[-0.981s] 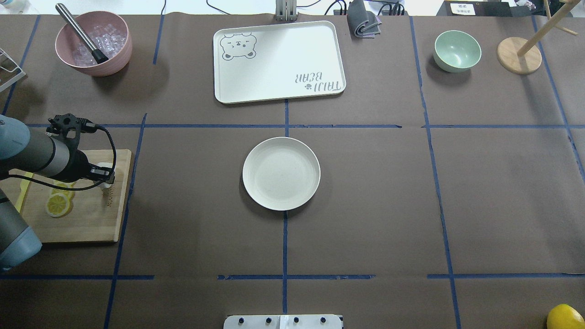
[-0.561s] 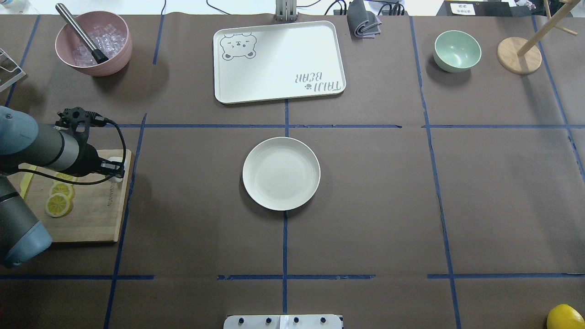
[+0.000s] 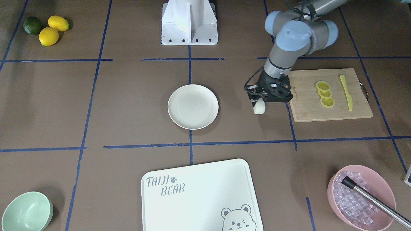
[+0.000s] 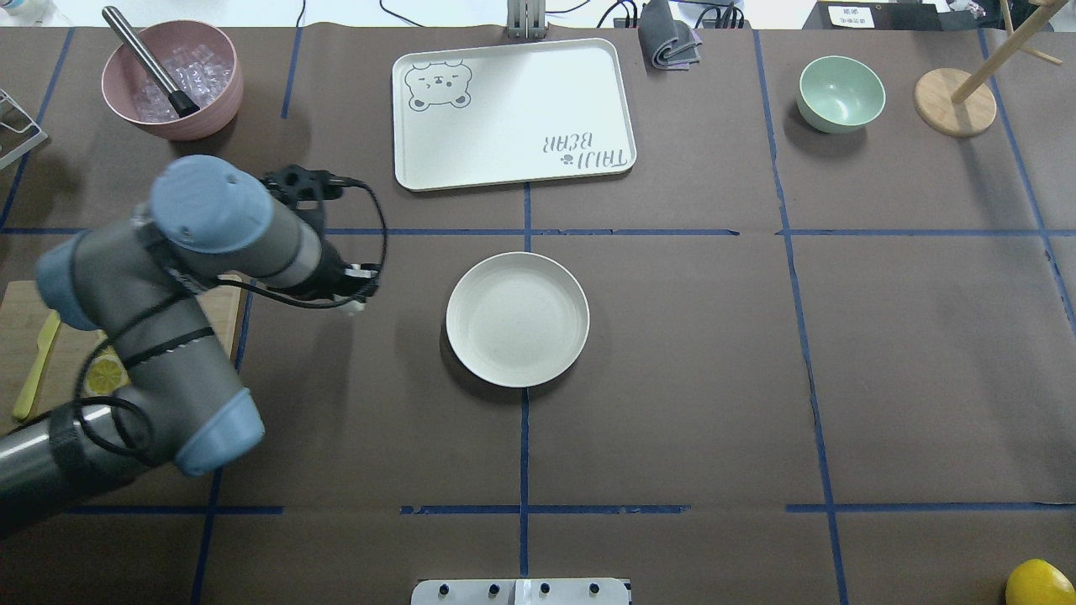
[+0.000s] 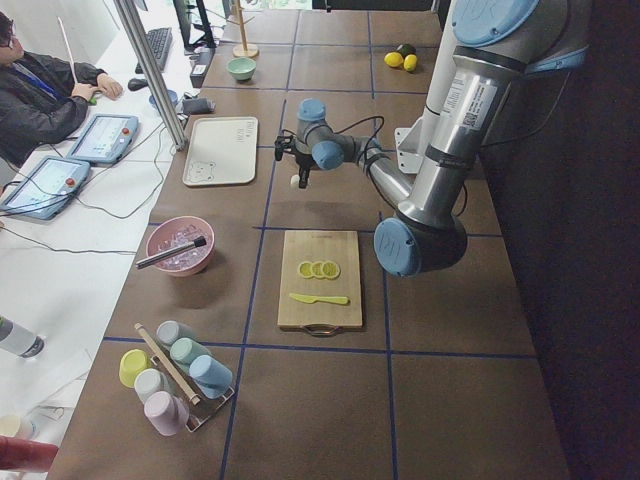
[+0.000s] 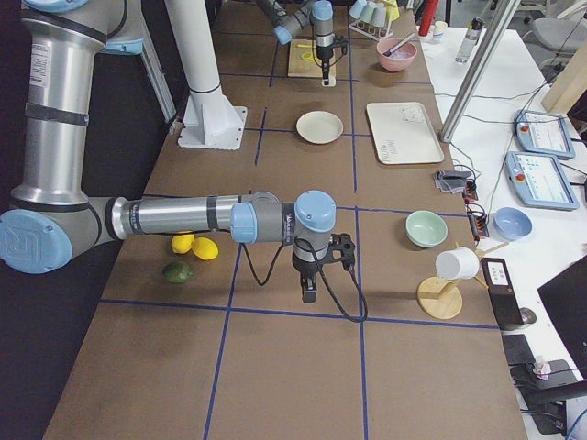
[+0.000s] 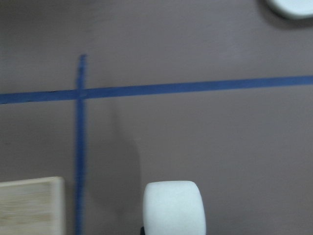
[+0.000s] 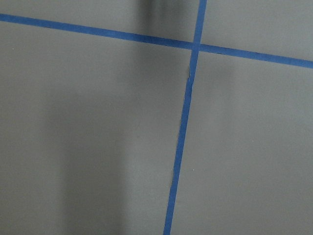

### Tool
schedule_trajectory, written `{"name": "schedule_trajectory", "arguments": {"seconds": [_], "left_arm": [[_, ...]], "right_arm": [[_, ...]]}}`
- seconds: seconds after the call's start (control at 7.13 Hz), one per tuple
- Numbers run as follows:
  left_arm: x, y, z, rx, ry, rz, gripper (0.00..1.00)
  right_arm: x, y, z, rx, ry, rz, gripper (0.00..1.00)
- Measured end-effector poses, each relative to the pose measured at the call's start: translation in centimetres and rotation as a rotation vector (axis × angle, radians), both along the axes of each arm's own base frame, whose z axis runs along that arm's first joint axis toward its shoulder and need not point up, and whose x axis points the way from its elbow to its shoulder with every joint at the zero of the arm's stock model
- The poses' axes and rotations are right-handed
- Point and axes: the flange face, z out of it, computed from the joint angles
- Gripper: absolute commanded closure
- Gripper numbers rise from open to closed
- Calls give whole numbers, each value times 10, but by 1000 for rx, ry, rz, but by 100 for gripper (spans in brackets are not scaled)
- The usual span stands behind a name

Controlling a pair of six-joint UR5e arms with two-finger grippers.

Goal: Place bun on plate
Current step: 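Grasp the bun with the left gripper and carry it over the plate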

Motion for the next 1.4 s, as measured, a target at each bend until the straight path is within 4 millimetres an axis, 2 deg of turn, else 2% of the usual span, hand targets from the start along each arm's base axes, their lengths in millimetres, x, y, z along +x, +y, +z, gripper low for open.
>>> {"name": "schedule_trajectory", "arguments": {"seconds": [0.14,0.28,0.42,0.56,0.7,0.84,0.98,1.4], "left_arm": [[42,18,-49,-35,7,-39,60],[79,30,-90,-65,23,-66,60],[114,37,-118,-80,24,-90,60],[143,39,-128,-81,8,-108,60],[160,40,-129,-80,-7,-115,49],[169,39,-126,-79,-14,-118,19],[173,37,-122,-80,-21,-119,1],[173,37,-122,-70,-24,-110,0]], "right_arm": [[0,0,0,0,0,0,0],[0,0,0,0,0,0,0],[0,0,0,0,0,0,0],[0,0,0,-1,0,0,0],[0,0,1,-3,0,0,0],[0,0,2,-5,-1,0,0],[0,0,3,-6,-1,0,0],[0,-2,4,-7,0,-1,0]]}}
